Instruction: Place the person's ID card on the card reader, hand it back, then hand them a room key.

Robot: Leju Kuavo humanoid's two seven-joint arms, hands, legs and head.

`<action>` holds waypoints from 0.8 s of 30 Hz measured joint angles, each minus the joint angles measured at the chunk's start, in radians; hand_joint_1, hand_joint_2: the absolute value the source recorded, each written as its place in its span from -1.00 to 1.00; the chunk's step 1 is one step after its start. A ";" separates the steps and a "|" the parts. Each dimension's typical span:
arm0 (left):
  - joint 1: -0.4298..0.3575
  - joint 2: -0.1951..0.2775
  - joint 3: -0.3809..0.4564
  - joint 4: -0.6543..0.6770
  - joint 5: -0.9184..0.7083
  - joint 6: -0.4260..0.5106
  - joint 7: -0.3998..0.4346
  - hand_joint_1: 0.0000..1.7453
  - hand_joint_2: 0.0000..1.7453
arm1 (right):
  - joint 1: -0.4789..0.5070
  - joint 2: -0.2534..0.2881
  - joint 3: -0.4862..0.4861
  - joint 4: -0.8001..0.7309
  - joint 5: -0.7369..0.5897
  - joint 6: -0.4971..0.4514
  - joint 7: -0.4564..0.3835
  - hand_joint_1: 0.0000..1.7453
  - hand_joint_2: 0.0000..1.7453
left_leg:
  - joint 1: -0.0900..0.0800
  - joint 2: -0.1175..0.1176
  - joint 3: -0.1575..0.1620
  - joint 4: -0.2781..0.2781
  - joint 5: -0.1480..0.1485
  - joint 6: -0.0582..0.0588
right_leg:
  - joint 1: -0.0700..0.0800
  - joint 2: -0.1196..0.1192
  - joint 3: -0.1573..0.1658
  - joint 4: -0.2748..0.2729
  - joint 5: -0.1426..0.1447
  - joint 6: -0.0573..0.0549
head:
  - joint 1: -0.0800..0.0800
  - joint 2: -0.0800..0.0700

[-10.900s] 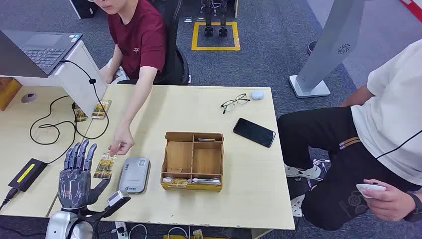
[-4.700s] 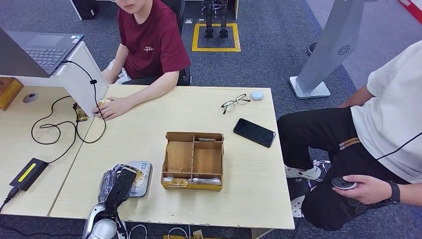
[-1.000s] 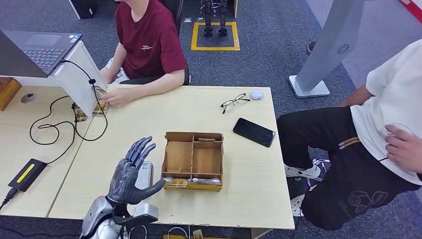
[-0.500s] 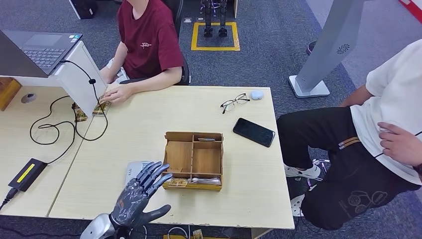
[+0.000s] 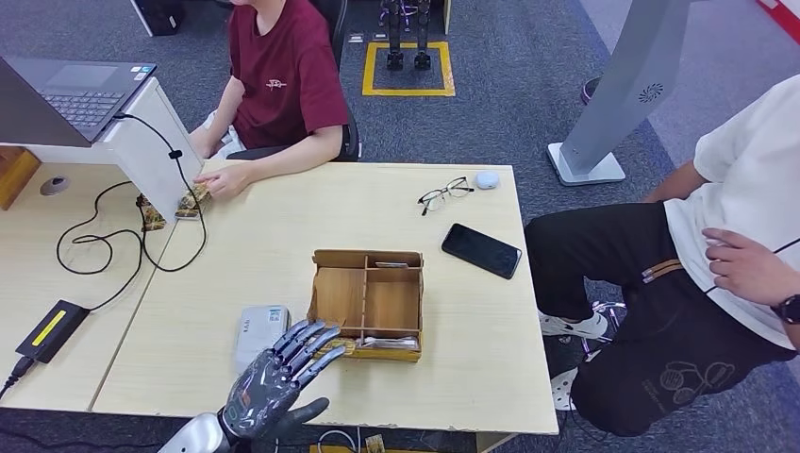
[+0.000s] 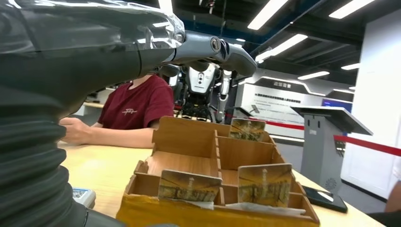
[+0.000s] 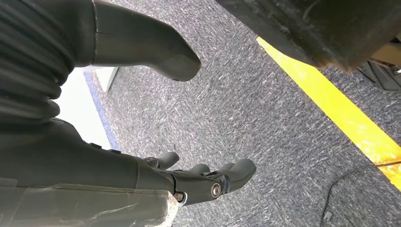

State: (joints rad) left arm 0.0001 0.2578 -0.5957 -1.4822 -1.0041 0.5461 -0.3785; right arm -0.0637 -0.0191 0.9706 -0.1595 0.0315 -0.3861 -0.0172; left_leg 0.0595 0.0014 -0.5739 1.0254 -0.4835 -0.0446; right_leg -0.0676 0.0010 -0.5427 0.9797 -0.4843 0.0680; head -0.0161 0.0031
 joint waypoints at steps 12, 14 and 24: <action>-0.044 -0.005 -0.053 0.052 -0.110 0.057 0.114 -1.00 1.00 | -0.005 0.000 0.000 0.000 0.010 0.002 0.001 -1.00 1.00 | 0.000 0.000 0.000 0.000 0.000 0.000 | 0.000 0.000 0.000 0.000 0.000 0.000 | 0.000 0.000; -0.051 -0.011 -0.056 0.065 -0.112 0.060 0.126 -1.00 1.00 | -0.005 0.000 0.000 0.000 0.014 0.002 0.003 -1.00 1.00 | 0.000 0.000 0.000 0.000 0.000 0.000 | 0.000 0.000 0.000 0.000 0.000 0.000 | 0.000 0.000; -0.120 -0.072 -0.057 0.163 -0.136 0.069 0.194 -1.00 1.00 | -0.007 0.000 0.001 -0.001 0.018 0.003 0.010 -1.00 1.00 | 0.000 0.000 0.000 0.000 0.000 0.000 | 0.000 0.000 0.000 0.000 0.000 0.000 | 0.000 0.000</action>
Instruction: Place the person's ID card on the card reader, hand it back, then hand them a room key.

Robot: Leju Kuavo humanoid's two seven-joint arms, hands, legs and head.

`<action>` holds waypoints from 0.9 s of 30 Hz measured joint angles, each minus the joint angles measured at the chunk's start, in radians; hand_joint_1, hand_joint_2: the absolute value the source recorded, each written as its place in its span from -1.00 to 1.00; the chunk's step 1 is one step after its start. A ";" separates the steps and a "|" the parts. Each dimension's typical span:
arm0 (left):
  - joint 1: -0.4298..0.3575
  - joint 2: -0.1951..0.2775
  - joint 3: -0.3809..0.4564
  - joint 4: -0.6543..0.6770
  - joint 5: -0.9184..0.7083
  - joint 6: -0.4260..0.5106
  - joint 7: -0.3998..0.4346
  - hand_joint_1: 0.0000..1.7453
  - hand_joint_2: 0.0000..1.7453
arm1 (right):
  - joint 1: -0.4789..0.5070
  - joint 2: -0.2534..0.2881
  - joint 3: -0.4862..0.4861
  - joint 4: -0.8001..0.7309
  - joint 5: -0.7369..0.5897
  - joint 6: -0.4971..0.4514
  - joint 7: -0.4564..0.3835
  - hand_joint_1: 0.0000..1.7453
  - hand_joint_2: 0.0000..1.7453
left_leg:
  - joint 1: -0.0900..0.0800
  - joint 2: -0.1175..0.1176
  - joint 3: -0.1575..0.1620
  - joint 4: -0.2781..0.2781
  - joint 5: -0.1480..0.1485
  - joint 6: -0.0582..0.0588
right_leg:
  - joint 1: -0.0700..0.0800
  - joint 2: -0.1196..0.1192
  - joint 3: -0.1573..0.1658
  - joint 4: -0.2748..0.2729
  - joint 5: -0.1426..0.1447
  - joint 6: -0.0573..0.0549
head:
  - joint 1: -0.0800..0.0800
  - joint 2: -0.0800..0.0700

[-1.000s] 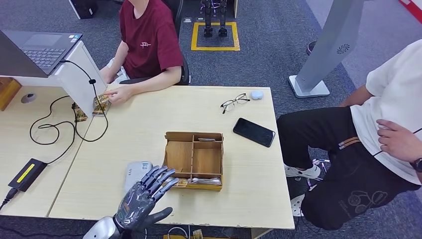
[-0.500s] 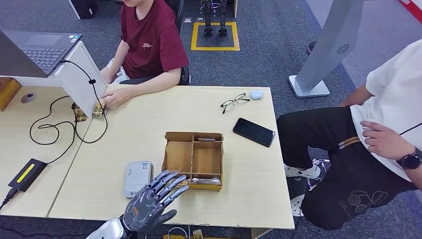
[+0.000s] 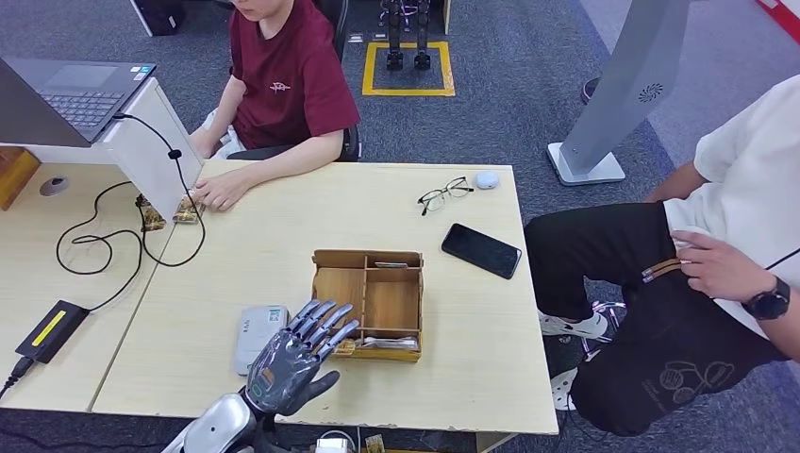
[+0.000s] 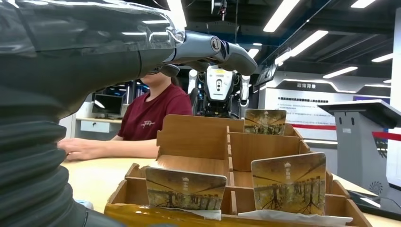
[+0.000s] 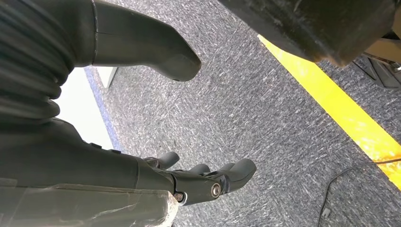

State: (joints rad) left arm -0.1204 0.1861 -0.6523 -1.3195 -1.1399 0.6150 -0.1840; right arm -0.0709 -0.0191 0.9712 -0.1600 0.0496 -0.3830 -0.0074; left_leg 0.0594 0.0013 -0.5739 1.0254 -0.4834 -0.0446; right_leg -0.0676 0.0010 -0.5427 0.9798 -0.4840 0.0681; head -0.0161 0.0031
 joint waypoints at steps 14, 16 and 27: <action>-0.015 -0.034 0.000 0.037 0.101 -0.062 -0.053 -1.00 1.00 | 0.001 0.000 0.000 0.000 0.000 -0.002 -0.004 -1.00 1.00 | 0.000 0.000 0.000 0.000 0.000 0.000 | 0.000 0.000 0.000 0.000 0.000 0.000 | 0.000 0.000; -0.015 -0.038 0.000 0.036 0.118 -0.070 -0.065 -1.00 1.00 | 0.001 0.000 0.000 0.000 0.000 -0.003 -0.004 -1.00 1.00 | 0.000 0.000 0.000 0.000 0.000 0.000 | 0.000 0.000 0.000 0.000 0.000 0.000 | 0.000 0.000; -0.016 -0.052 0.000 0.031 0.130 -0.081 -0.073 -1.00 1.00 | 0.000 0.000 0.000 0.000 0.000 -0.003 -0.004 -1.00 1.00 | 0.000 0.000 0.000 0.000 0.000 0.000 | 0.000 0.000 0.000 0.000 0.000 0.000 | 0.000 0.000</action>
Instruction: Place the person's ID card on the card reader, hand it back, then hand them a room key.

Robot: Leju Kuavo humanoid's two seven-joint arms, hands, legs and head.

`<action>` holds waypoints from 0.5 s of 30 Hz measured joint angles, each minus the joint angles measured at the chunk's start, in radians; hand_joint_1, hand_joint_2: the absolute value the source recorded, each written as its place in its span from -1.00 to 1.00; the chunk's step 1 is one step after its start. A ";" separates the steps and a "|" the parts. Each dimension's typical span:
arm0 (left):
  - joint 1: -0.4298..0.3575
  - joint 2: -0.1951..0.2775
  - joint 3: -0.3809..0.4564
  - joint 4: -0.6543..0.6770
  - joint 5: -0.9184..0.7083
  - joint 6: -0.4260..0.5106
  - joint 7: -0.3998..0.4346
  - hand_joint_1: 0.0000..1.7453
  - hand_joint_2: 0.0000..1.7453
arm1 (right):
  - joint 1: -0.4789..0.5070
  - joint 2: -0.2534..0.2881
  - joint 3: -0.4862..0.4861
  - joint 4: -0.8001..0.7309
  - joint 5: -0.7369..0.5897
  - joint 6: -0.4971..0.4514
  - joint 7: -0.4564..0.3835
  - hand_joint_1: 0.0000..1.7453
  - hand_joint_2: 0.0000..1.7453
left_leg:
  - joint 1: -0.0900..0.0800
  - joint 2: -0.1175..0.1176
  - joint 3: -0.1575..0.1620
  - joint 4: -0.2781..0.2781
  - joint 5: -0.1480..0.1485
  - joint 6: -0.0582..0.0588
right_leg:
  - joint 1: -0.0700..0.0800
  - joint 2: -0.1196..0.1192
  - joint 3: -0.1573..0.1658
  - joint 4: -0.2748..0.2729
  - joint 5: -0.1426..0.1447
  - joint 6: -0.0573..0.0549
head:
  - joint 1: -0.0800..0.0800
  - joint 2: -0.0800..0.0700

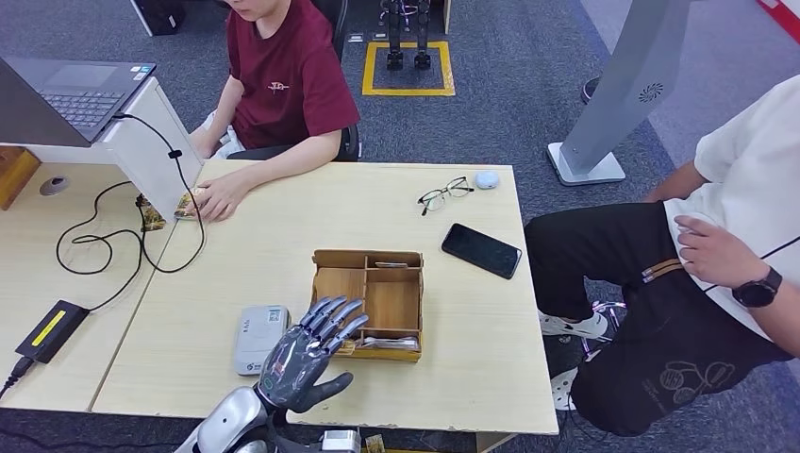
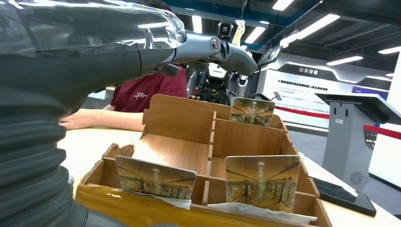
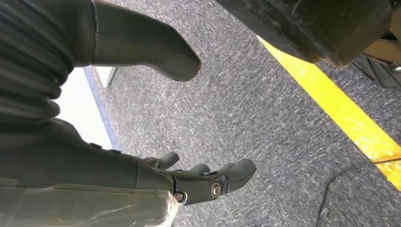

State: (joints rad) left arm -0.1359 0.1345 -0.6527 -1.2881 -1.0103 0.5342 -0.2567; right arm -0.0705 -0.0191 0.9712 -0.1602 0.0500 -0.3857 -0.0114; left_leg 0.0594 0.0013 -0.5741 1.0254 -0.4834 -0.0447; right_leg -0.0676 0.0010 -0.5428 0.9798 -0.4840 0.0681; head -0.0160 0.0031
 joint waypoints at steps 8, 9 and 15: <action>-0.001 -0.010 0.000 0.000 0.010 -0.002 -0.001 -1.00 1.00 | 0.000 0.000 0.000 0.000 0.001 0.000 0.000 -1.00 1.00 | 0.000 0.000 0.000 0.000 0.000 0.000 | 0.000 0.000 0.000 0.000 0.000 0.000 | 0.000 0.000; -0.001 -0.014 -0.001 0.000 0.010 -0.002 -0.001 -1.00 1.00 | 0.000 0.000 0.000 0.000 0.001 0.001 0.000 -1.00 1.00 | 0.000 0.000 0.000 0.000 0.000 0.000 | 0.000 0.000 0.000 0.000 0.000 0.000 | 0.000 0.000; -0.002 -0.034 -0.011 0.001 0.026 -0.007 -0.007 -1.00 1.00 | -0.001 0.000 0.000 -0.002 0.010 0.002 0.001 -1.00 1.00 | 0.000 0.000 0.000 0.000 0.000 0.000 | 0.000 0.000 0.000 0.000 0.000 0.000 | 0.000 0.000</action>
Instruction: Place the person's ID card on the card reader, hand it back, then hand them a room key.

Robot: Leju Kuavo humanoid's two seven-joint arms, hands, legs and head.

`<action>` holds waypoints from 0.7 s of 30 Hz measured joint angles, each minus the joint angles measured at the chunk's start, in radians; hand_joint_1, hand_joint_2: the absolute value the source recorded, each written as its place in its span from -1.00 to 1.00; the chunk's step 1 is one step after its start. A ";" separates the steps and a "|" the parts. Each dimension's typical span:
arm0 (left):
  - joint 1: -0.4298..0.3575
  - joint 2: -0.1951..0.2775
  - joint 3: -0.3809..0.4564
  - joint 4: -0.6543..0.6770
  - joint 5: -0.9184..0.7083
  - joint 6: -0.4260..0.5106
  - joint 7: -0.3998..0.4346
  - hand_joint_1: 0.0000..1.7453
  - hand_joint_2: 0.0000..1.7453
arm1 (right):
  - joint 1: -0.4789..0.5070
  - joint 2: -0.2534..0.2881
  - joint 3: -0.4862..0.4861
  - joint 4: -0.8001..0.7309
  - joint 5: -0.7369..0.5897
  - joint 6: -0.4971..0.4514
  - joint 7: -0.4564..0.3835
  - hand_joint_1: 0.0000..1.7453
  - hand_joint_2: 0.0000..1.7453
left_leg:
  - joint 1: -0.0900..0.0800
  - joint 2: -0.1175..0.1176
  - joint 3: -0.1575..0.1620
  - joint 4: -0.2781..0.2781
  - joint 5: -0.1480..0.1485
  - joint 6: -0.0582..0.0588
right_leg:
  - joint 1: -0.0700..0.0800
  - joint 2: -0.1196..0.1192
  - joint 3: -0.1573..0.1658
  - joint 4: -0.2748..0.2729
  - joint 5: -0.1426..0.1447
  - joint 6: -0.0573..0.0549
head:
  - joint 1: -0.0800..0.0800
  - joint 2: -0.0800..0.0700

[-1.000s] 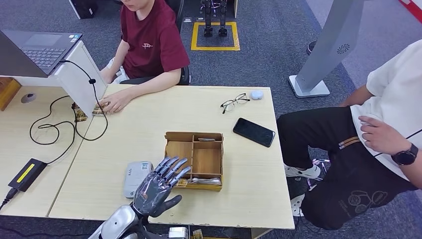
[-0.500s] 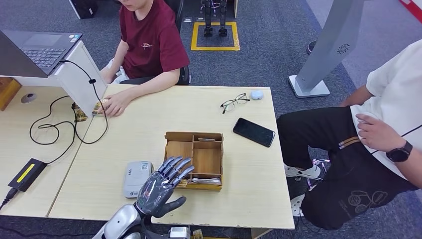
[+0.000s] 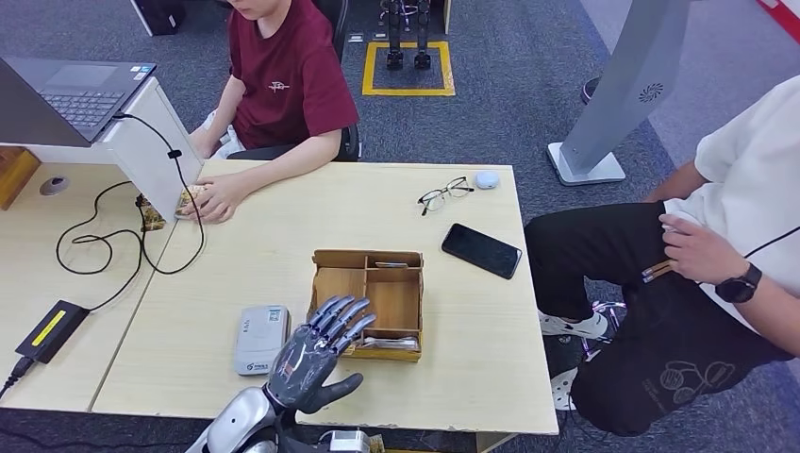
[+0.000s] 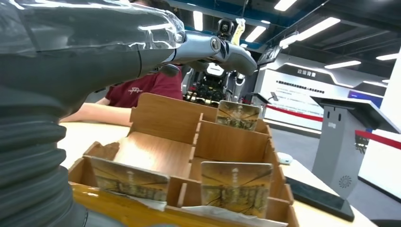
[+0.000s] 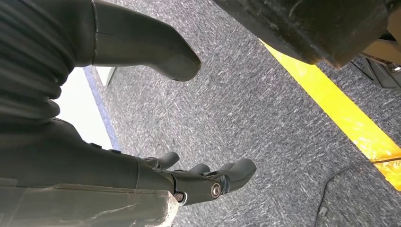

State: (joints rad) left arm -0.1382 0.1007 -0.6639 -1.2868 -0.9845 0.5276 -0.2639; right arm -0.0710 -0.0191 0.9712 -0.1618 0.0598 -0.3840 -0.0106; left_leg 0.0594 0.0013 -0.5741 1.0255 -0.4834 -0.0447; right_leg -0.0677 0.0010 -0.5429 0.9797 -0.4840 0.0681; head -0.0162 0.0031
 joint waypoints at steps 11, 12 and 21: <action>-0.015 -0.029 -0.008 0.026 0.020 0.006 -0.008 -1.00 1.00 | -0.002 0.000 0.000 -0.003 0.005 0.001 0.003 -1.00 1.00 | 0.000 0.000 0.000 0.000 0.000 0.000 | 0.000 0.000 0.000 0.000 0.000 0.000 | 0.000 0.000; -0.017 -0.032 -0.008 0.032 0.021 0.008 -0.009 -1.00 1.00 | -0.003 0.000 0.000 -0.003 0.006 0.001 0.003 -1.00 1.00 | 0.000 0.000 0.000 0.000 0.000 0.000 | 0.000 0.000 0.000 0.000 0.000 0.000 | 0.000 0.000; -0.033 -0.050 -0.008 0.090 0.012 0.028 0.009 -1.00 1.00 | -0.004 0.000 0.000 -0.003 0.007 0.002 0.000 -1.00 1.00 | 0.000 0.000 0.000 0.000 0.000 0.000 | 0.000 0.000 0.000 0.000 0.000 0.000 | 0.000 0.000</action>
State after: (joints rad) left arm -0.1715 0.0503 -0.6714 -1.1971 -0.9724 0.5556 -0.2544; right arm -0.0750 -0.0191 0.9712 -0.1652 0.0670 -0.3818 -0.0105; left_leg 0.0594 0.0013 -0.5740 1.0255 -0.4834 -0.0447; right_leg -0.0676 0.0010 -0.5428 0.9798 -0.4840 0.0681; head -0.0161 0.0031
